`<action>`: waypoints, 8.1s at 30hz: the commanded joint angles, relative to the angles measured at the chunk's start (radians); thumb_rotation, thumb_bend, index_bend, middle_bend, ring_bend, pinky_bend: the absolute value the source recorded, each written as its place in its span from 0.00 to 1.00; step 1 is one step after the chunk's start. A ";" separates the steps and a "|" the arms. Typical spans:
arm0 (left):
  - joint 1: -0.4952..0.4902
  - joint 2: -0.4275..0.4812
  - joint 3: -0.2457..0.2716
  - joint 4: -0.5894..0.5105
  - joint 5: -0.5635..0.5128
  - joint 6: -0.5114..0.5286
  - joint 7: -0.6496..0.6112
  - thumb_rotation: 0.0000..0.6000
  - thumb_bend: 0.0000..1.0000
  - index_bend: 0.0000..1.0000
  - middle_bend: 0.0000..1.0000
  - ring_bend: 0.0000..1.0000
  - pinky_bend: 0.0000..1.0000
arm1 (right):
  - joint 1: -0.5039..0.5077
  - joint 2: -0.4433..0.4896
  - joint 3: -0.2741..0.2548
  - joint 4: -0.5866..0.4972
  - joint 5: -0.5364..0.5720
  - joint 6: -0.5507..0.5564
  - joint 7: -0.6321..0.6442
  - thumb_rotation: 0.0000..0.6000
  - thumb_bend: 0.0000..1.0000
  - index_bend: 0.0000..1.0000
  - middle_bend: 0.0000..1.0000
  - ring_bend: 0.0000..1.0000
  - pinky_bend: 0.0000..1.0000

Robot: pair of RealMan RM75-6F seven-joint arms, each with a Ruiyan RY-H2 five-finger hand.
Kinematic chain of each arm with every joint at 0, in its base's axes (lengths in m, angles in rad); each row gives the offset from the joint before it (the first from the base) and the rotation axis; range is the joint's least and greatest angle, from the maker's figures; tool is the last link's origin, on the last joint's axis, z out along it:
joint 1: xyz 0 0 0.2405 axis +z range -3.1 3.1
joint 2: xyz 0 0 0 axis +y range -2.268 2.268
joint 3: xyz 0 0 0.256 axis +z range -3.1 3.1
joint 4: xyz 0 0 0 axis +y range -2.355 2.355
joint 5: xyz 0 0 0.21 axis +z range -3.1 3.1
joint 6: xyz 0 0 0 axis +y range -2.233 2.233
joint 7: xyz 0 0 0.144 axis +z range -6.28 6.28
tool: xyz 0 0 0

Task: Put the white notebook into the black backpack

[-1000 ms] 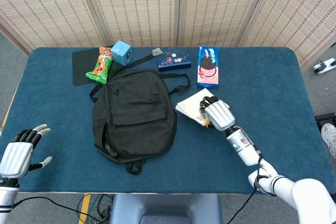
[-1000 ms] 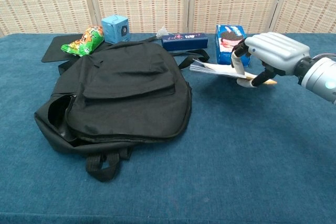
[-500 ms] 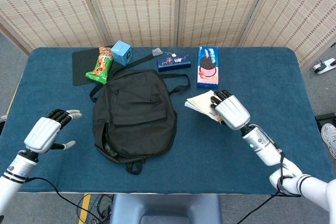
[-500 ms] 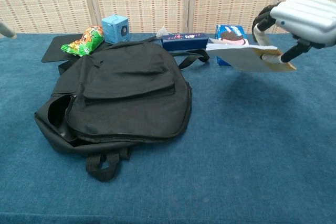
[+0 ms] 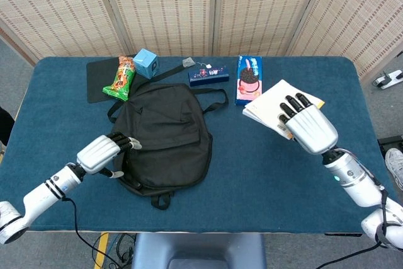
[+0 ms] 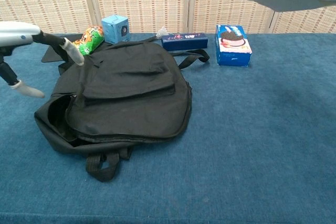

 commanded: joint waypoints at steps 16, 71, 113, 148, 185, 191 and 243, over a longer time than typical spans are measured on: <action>-0.058 -0.154 0.041 0.034 -0.169 -0.191 0.159 1.00 0.12 0.21 0.24 0.27 0.23 | -0.029 -0.022 -0.001 0.016 -0.016 -0.008 0.018 1.00 0.41 0.65 0.44 0.28 0.30; -0.012 -0.463 -0.093 0.291 -0.338 0.066 0.046 1.00 0.49 0.76 0.47 0.43 0.29 | -0.076 -0.042 0.009 0.042 -0.079 0.062 0.101 1.00 0.41 0.65 0.44 0.28 0.30; -0.196 -0.423 -0.387 0.245 -1.041 -0.247 0.471 1.00 0.49 0.78 0.48 0.43 0.30 | 0.244 -0.317 -0.019 0.033 -0.429 -0.128 0.241 1.00 0.41 0.65 0.46 0.30 0.30; -0.201 -0.326 -0.353 0.129 -1.177 -0.244 0.552 1.00 0.49 0.79 0.48 0.43 0.30 | 0.520 -0.746 -0.124 0.780 -0.394 -0.092 0.519 1.00 0.40 0.66 0.55 0.30 0.14; -0.186 -0.267 -0.363 0.087 -1.238 -0.307 0.453 1.00 0.49 0.79 0.48 0.44 0.30 | 0.493 -0.914 -0.230 1.193 -0.268 -0.083 0.524 1.00 0.37 0.66 0.53 0.25 0.00; -0.190 -0.260 -0.361 0.077 -1.253 -0.315 0.443 1.00 0.49 0.79 0.48 0.44 0.30 | 0.495 -0.930 -0.236 1.225 -0.249 -0.101 0.516 1.00 0.33 0.66 0.53 0.25 0.00; -0.180 -0.196 -0.325 0.004 -1.281 -0.312 0.396 1.00 0.48 0.74 0.48 0.44 0.30 | 0.424 -0.973 -0.208 1.148 -0.123 -0.074 0.386 1.00 0.00 0.00 0.01 0.00 0.00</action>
